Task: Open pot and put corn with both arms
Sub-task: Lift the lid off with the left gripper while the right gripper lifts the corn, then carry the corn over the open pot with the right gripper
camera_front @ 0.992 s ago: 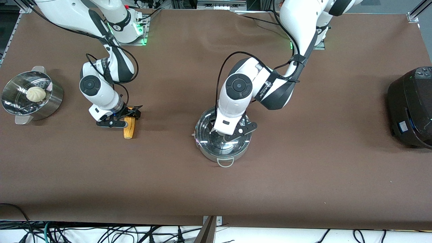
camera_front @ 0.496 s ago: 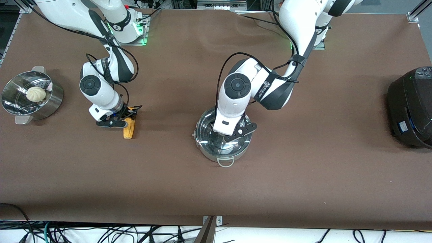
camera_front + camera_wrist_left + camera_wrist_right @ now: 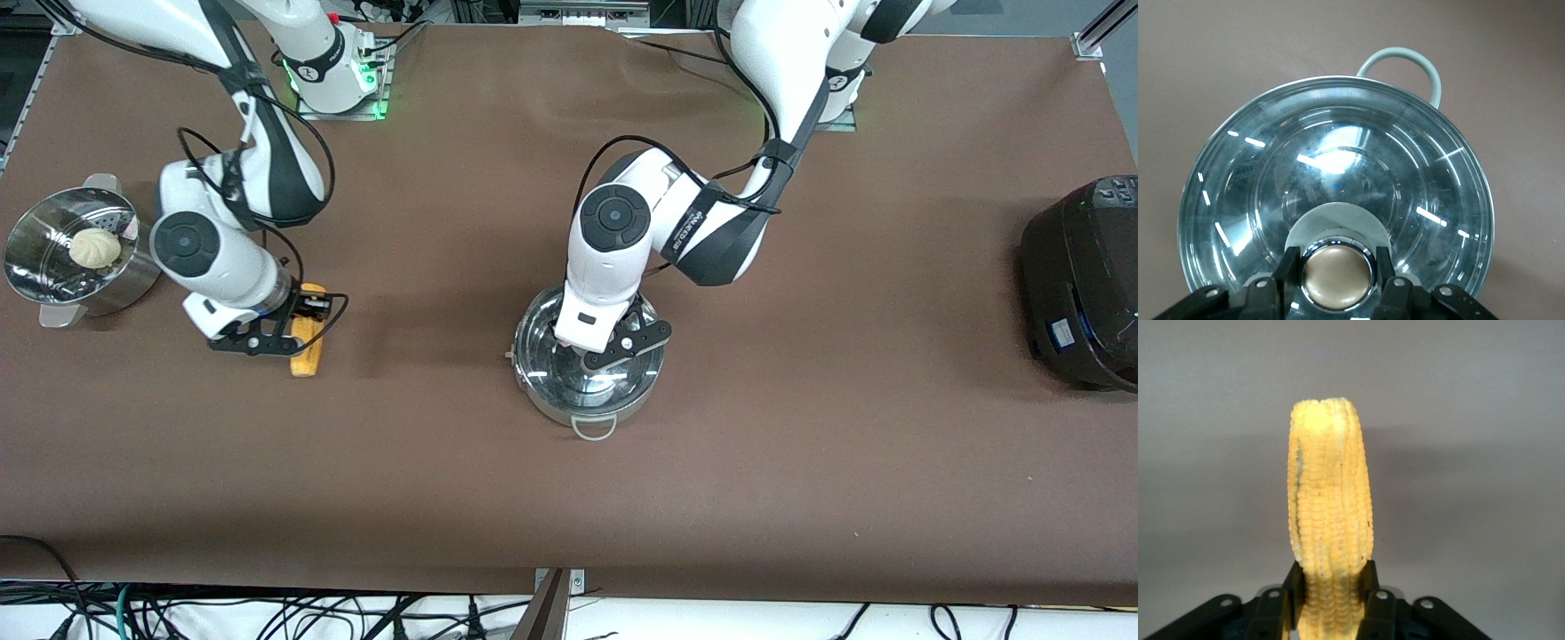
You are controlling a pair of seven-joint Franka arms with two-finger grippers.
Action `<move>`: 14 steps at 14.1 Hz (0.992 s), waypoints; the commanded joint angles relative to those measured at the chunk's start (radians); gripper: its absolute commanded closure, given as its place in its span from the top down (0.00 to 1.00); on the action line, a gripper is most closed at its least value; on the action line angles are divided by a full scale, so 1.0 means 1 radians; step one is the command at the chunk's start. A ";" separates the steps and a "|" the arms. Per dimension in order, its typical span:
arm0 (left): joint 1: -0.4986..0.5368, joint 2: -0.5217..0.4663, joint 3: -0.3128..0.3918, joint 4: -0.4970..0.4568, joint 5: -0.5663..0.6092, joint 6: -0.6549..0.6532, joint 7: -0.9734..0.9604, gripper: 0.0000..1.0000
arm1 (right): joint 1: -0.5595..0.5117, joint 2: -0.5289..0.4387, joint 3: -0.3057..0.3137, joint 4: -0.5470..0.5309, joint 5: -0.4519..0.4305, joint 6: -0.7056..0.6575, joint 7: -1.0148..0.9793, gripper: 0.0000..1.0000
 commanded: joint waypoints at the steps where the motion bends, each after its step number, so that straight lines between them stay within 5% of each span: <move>1: 0.031 -0.096 0.003 0.001 0.002 -0.070 0.001 0.00 | 0.023 0.012 0.006 0.137 -0.012 -0.161 0.005 0.00; 4: 0.152 -0.278 -0.030 -0.190 -0.005 -0.079 0.215 0.00 | 0.080 0.012 0.007 0.266 0.028 -0.308 0.014 0.00; 7: 0.316 -0.506 -0.032 -0.499 -0.024 -0.078 0.558 0.00 | 0.138 0.041 0.007 0.322 0.224 -0.315 0.122 0.03; 9: 0.410 -0.554 -0.023 -0.617 -0.024 -0.065 0.757 0.00 | 0.192 0.081 0.007 0.357 0.294 -0.214 0.210 0.00; 14: 0.505 -0.585 -0.007 -0.887 -0.014 0.172 0.845 0.00 | 0.379 0.245 0.010 0.500 0.294 0.037 0.564 0.00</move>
